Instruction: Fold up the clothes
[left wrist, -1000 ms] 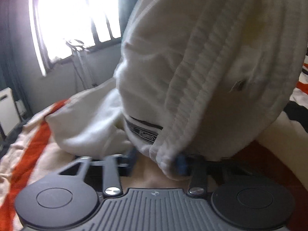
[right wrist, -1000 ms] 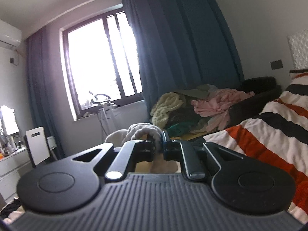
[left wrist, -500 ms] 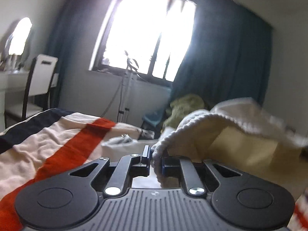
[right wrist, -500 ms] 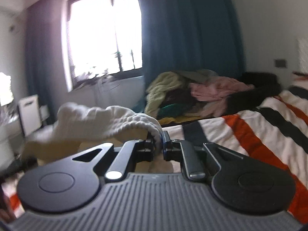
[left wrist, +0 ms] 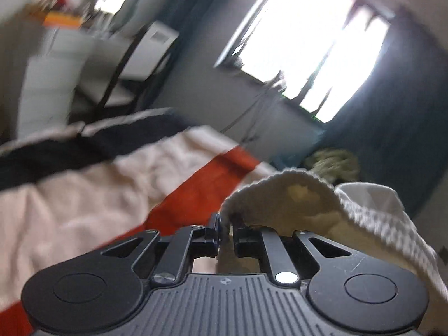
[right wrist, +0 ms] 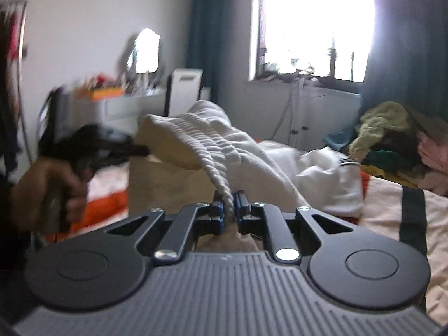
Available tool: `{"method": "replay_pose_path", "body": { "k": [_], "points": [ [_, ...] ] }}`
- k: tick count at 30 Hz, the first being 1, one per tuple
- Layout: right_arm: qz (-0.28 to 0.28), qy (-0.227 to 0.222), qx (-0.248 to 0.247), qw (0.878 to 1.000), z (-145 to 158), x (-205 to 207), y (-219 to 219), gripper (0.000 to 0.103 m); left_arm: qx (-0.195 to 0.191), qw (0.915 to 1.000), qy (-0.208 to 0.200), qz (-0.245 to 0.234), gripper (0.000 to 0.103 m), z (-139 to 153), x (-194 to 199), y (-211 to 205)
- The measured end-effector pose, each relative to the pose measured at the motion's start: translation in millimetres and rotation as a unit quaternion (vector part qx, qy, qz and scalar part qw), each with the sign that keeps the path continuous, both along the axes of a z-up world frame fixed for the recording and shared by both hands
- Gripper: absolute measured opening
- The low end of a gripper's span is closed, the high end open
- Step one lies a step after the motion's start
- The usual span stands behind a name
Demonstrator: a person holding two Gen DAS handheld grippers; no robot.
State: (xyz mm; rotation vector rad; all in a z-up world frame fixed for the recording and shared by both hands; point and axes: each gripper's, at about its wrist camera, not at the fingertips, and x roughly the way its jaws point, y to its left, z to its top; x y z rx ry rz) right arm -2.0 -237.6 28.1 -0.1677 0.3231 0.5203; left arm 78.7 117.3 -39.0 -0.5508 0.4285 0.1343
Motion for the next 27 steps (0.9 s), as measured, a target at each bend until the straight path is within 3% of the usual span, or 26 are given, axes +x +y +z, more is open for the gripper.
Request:
{"method": "replay_pose_path", "body": {
  "k": [4,9,15,19,24,27],
  "points": [
    [0.007,0.015,-0.047,0.999,-14,2,29,0.012,-0.005,0.9997,0.019,0.012,0.010,-11,4,2],
    [-0.005,0.023,-0.053,0.998,-17,-7,33,0.012,-0.009,0.9994,0.029,0.014,0.010,-17,8,2],
    [-0.045,0.004,0.035,0.998,3,-3,-4,0.012,-0.018,0.9993,0.031,0.007,0.010,-23,21,3],
    [-0.095,-0.012,0.100,0.990,14,-2,-27,0.012,0.009,0.9995,0.020,-0.024,0.010,-17,21,-13],
    [-0.167,-0.080,0.137,0.973,23,-10,-44,0.012,-0.018,0.9964,0.018,-0.081,0.010,-10,8,-43],
    [-0.219,-0.115,0.171,0.954,29,-16,-60,0.011,0.001,0.9902,0.016,-0.139,0.011,-7,-4,-72]
  ]
}}
